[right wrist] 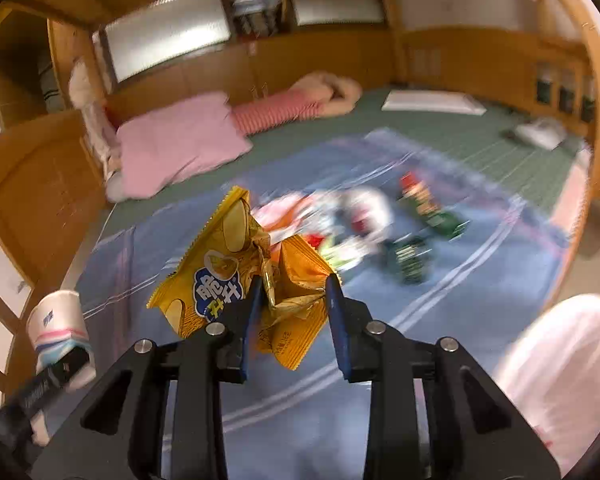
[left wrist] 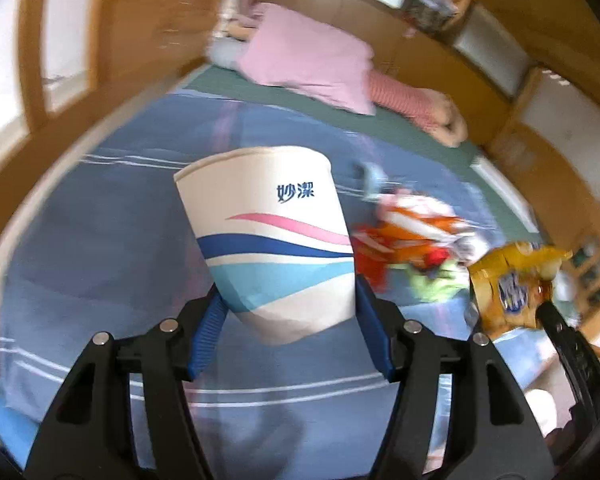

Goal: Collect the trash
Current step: 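Grasp the yellow chip bag with the right tool while the left tool holds the cup, then open both tools over the white basket, dropping the cup and chip bag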

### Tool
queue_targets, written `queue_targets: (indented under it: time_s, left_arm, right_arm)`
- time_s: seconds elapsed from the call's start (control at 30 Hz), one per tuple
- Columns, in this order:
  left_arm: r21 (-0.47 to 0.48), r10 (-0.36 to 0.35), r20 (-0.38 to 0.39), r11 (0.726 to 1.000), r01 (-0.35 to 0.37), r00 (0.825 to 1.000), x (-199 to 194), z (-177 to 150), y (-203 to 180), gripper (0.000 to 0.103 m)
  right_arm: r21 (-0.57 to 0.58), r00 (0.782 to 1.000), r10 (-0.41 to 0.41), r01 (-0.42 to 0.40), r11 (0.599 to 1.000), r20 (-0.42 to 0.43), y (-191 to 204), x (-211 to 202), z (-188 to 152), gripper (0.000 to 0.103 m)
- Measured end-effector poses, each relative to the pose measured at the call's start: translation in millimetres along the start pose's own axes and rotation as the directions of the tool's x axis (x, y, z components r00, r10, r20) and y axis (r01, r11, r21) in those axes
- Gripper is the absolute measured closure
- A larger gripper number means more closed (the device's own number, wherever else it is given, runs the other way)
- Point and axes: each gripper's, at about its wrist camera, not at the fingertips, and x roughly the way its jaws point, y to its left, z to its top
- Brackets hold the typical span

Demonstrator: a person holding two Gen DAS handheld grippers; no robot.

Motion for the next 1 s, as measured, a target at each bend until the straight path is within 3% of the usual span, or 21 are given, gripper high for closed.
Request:
queue_targets:
  time_s: [0.1,0.2,0.27,0.33,0.4,0.43,0.47,0.57,0.6,0.63,0.67,0.7,0.73,0.77,0.8,0.83,0.87,0.9,0.93,1.0]
  left_arm:
    - [0.064,-0.163,-0.03,0.984,0.165,0.986,-3,-5,-27,0.041]
    - [0.145,-0.317,-0.089,0.934,0.327,0.944,-8,-19,-61,0.041]
    - [0.164,-0.382,-0.129,0.902,0.399,0.915,-7,-27,-74,0.041]
    - [0.151,-0.45,-0.179,0.866,0.477,0.875,-2,-34,-83,0.041]
    - [0.127,-0.504,-0.21,0.836,0.534,0.838,1,-38,-87,0.041]
    - [0.121,-0.52,-0.216,0.826,0.551,0.826,2,-40,-88,0.041]
    - [0.117,-0.535,-0.221,0.815,0.567,0.815,2,-41,-92,0.041]
    - [0.11,-0.617,-0.271,0.743,0.661,0.739,-2,-53,-109,0.041]
    - [0.115,-0.644,-0.299,0.708,0.697,0.704,-6,-60,-119,0.041]
    - [0.131,-0.67,-0.329,0.665,0.735,0.665,-13,-69,-133,0.041]
    - [0.148,-0.686,-0.351,0.632,0.761,0.638,-18,-77,-145,0.041]
    - [0.183,-0.7,-0.396,0.574,0.798,0.595,-27,-92,-164,0.041]
    - [0.201,-0.702,-0.423,0.545,0.814,0.573,-31,-103,-177,0.04]
    - [0.214,-0.707,-0.468,0.491,0.844,0.53,-36,-119,-193,0.04]
    - [0.213,-0.704,-0.509,0.455,0.864,0.496,-37,-132,-203,0.037]
    - [0.21,-0.694,-0.547,0.428,0.879,0.469,-37,-144,-212,0.019]
    - [0.21,-0.673,-0.584,0.415,0.885,0.454,-36,-158,-222,0.01]
    - [0.219,-0.657,-0.594,0.424,0.879,0.465,-33,-164,-225,0.006]
    - [0.243,-0.625,-0.603,0.448,0.86,0.496,-30,-167,-229,0.006]
    - [0.227,-0.635,-0.572,0.485,0.845,0.519,-24,-155,-223,0.006]
  right_arm:
    - [0.011,0.999,-0.041,0.041,0.999,0.002,-46,-32,12,0.071]
    - [-0.009,0.987,-0.16,0.16,0.987,-0.005,-101,-68,12,0.071]
    - [-0.032,0.968,-0.242,0.24,0.97,-0.073,-135,-81,4,0.07]
    - [-0.063,0.933,-0.274,0.267,0.962,-0.234,-163,-76,-15,0.066]
    - [-0.017,0.912,-0.24,0.249,0.968,-0.333,-184,-75,-29,0.05]
    - [0.03,0.909,-0.224,0.25,0.968,-0.352,-195,-80,-35,0.033]
    - [0.057,0.913,-0.236,0.269,0.961,-0.332,-202,-86,-36,0.026]
    - [0.127,0.929,-0.315,0.342,0.931,-0.194,-219,-112,-21,0.023]
    - [0.162,0.937,-0.32,0.341,0.926,-0.142,-224,-123,-12,0.022]
    - [0.182,0.94,-0.325,0.34,0.923,-0.105,-228,-132,-6,0.02]
    - [0.193,0.939,-0.333,0.343,0.919,-0.082,-230,-137,-2,0.02]
    - [0.205,0.938,-0.343,0.346,0.915,-0.053,-233,-144,1,0.02]
    - [0.22,0.937,-0.35,0.345,0.913,-0.015,-235,-152,8,0.019]
    - [0.225,0.935,-0.354,0.345,0.911,0.001,-237,-156,10,0.018]
    - [0.231,0.934,-0.358,0.346,0.909,0.01,-238,-157,13,0.017]
    - [0.235,0.932,-0.363,0.348,0.908,0.022,-240,-160,16,0.017]
    - [0.232,0.931,-0.364,0.349,0.908,0.024,-238,-160,16,0.017]
    - [0.231,0.931,-0.365,0.351,0.908,0.024,-238,-162,17,0.017]
    - [0.231,0.932,-0.363,0.349,0.908,0.018,-238,-160,17,0.017]
    - [0.231,0.936,-0.353,0.342,0.911,0.008,-236,-157,17,0.017]
